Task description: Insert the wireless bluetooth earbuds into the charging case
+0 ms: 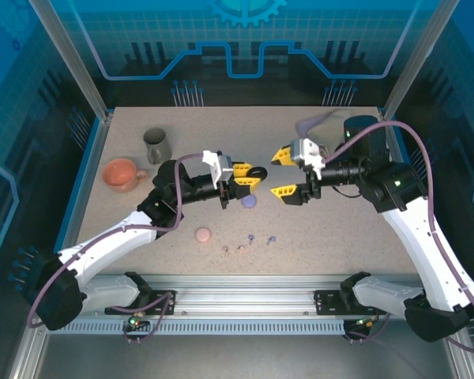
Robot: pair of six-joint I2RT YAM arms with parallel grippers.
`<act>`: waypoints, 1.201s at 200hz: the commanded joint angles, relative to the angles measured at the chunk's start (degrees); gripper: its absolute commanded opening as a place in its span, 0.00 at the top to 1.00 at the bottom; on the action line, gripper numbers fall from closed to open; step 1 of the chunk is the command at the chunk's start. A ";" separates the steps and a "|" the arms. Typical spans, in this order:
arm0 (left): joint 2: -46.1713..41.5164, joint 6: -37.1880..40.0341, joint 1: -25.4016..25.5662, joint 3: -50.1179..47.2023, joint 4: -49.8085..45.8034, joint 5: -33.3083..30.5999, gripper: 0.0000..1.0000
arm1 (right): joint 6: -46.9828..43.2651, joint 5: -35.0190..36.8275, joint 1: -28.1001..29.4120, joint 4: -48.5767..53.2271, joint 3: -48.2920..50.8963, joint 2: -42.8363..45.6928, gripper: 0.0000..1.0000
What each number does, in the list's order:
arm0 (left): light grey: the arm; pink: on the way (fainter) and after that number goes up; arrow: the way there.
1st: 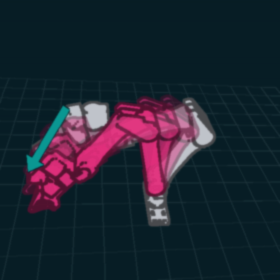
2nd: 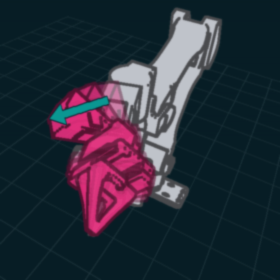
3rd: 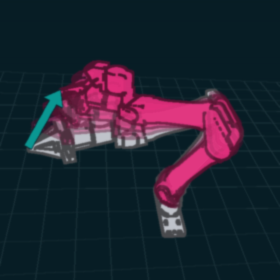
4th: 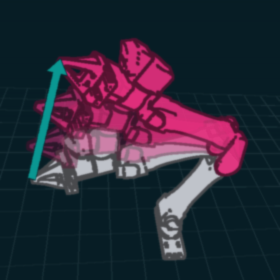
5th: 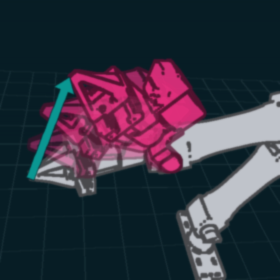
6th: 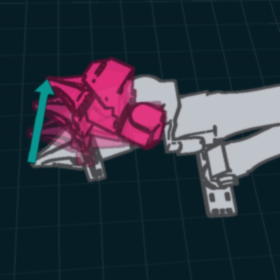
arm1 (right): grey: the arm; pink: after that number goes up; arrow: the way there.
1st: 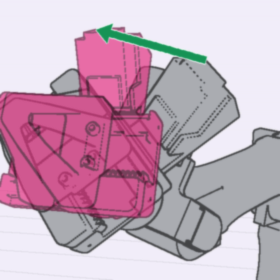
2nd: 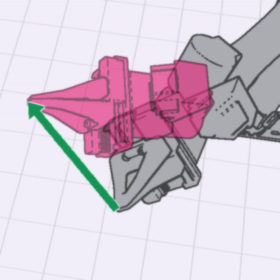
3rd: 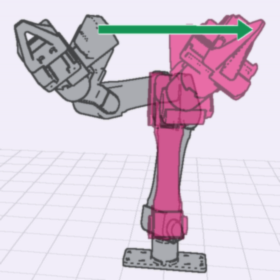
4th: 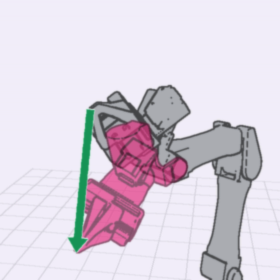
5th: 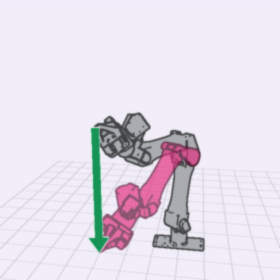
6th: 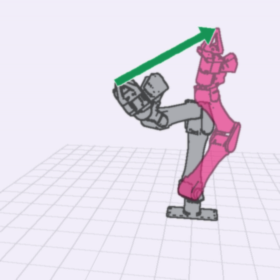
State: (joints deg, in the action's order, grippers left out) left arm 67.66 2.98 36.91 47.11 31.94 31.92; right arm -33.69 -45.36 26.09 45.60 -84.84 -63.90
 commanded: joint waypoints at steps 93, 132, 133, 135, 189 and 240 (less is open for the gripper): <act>-2.00 10.02 1.23 3.26 -8.46 3.41 1.00 | -11.68 7.10 3.57 8.35 -5.93 -8.75 0.43; -2.07 10.09 1.41 2.90 -8.05 2.72 1.00 | -11.41 7.34 4.22 9.14 -5.76 -10.21 0.44; -2.08 10.10 1.37 2.90 -8.04 2.71 1.00 | -11.40 7.37 4.23 9.14 -5.72 -10.29 0.44; -2.11 10.07 1.34 2.90 -8.04 2.71 1.00 | -11.33 7.37 4.30 9.15 -5.70 -10.37 0.45; -2.11 10.97 1.58 2.82 -8.20 1.49 1.00 | -10.35 6.83 4.32 10.24 -5.97 -11.69 0.57; -1.94 11.44 1.85 2.99 -8.35 0.69 1.00 | -10.26 6.84 4.32 11.44 -5.78 -11.71 0.69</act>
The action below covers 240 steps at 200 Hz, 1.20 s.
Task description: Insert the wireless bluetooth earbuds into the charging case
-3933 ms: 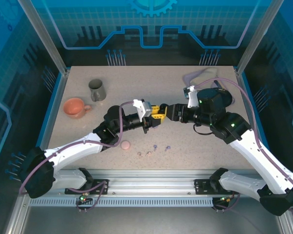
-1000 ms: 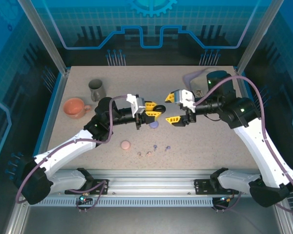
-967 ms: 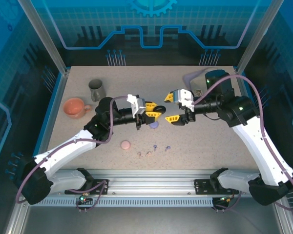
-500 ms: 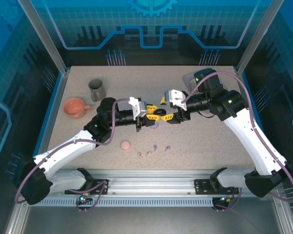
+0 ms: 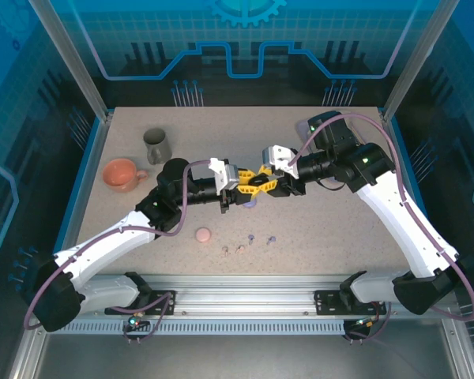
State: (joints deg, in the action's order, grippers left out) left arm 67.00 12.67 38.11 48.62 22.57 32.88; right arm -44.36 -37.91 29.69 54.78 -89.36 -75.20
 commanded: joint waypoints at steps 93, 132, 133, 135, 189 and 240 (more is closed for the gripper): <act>-0.95 1.07 0.67 1.17 0.98 -1.88 0.42 | 1.91 -0.93 -1.16 1.20 -0.89 0.50 0.77; -1.48 1.25 0.59 -1.02 1.35 -4.63 0.20 | 3.21 1.58 -3.02 1.04 1.19 0.37 0.77; -1.54 1.28 0.58 -1.09 1.30 -4.69 0.19 | 3.31 1.64 -3.09 1.03 1.28 0.34 0.77; -1.60 1.30 0.57 -1.21 1.31 -4.79 0.19 | 3.47 1.82 -3.13 0.96 1.38 0.26 0.77; -7.72 0.66 -1.98 -5.30 -0.29 -9.81 0.12 | 12.44 12.02 -7.51 1.11 6.41 -5.56 0.78; -15.81 0.47 -4.63 -8.30 -4.27 -14.64 0.11 | 17.15 12.09 -9.04 0.82 10.17 -15.93 0.78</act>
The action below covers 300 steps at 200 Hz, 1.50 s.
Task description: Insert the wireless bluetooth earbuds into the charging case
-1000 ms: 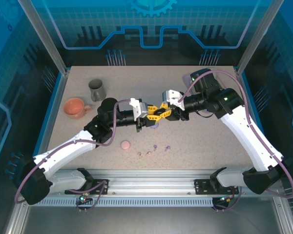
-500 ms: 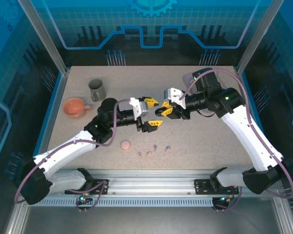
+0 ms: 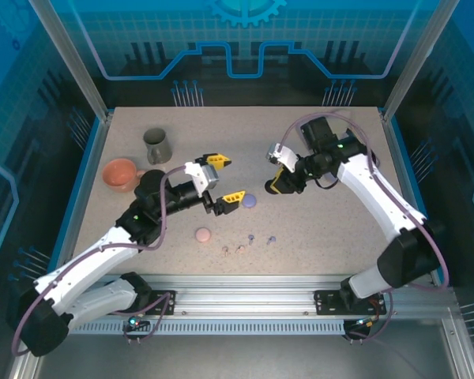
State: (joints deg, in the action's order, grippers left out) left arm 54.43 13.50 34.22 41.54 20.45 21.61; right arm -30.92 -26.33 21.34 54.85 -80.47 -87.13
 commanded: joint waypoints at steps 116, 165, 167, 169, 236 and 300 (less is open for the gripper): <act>-6.81 -0.01 -0.81 -1.78 -4.54 -4.25 0.11 | 5.15 3.04 -1.32 4.81 -4.90 -27.57 0.77; -6.70 -0.29 -0.76 -1.90 -4.04 -4.14 0.11 | 3.57 4.85 -1.53 7.19 -6.15 -31.22 0.73; -6.66 -0.24 -0.74 -1.90 -3.95 -4.16 0.11 | 3.58 4.92 -1.60 7.20 -6.12 -31.31 0.73; -6.63 -0.27 -0.80 -1.99 -3.91 -4.19 0.11 | 3.58 4.96 -1.66 7.27 -6.15 -31.34 0.72; -5.39 -1.62 -0.82 -3.64 -0.88 -5.56 0.11 | 4.29 6.20 -3.27 5.17 -6.01 -30.45 0.60; -5.24 -4.37 -0.82 -4.96 1.23 -9.34 0.08 | 8.10 6.93 -5.77 -2.11 -2.58 -19.73 0.45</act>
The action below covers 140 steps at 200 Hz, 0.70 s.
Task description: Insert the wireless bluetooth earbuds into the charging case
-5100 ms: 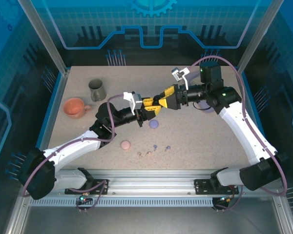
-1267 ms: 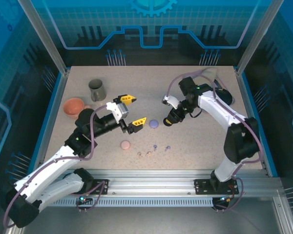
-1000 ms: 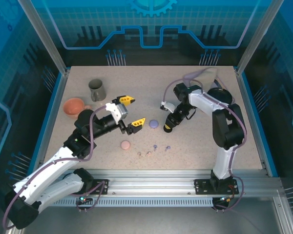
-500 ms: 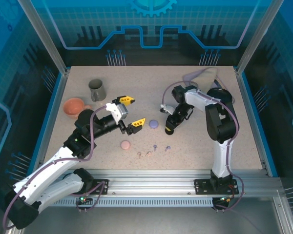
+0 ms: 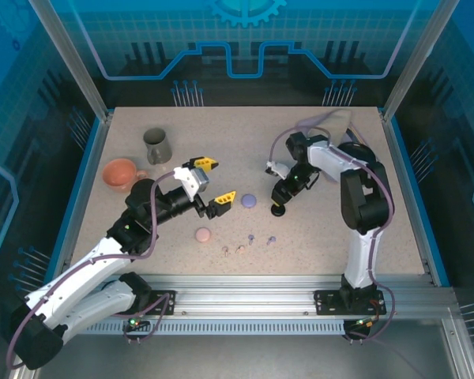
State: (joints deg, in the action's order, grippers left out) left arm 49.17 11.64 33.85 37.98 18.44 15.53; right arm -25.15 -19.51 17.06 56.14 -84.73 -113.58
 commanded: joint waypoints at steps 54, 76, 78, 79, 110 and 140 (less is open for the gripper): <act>0.07 -7.39 -0.84 -4.21 4.44 -11.23 0.01 | 3.99 0.98 -2.83 -13.09 9.42 22.83 0.34; -0.43 -9.69 -1.62 -4.40 3.31 -12.99 0.01 | 4.65 0.88 -3.75 -17.62 12.93 28.99 0.27; -0.46 -9.92 -1.69 -4.47 3.22 -13.05 0.01 | 4.62 0.94 -3.78 -17.99 13.28 29.55 0.26; -0.47 -10.03 -1.68 -4.48 3.20 -13.06 0.01 | 4.60 0.91 -3.83 -18.17 13.45 29.86 0.26; -0.63 -14.08 -2.80 -4.49 1.62 -14.25 0.01 | 2.10 0.34 -4.06 -22.78 17.61 35.70 0.11; -0.13 -19.42 -4.07 -4.38 -1.59 -15.52 0.01 | 0.02 -2.28 -4.30 -25.18 19.62 38.15 0.04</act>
State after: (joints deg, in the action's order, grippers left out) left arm 49.28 -1.72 30.98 33.91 19.46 2.50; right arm -23.05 -18.74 13.69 35.33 -66.92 -77.14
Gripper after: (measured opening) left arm 0.988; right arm 0.933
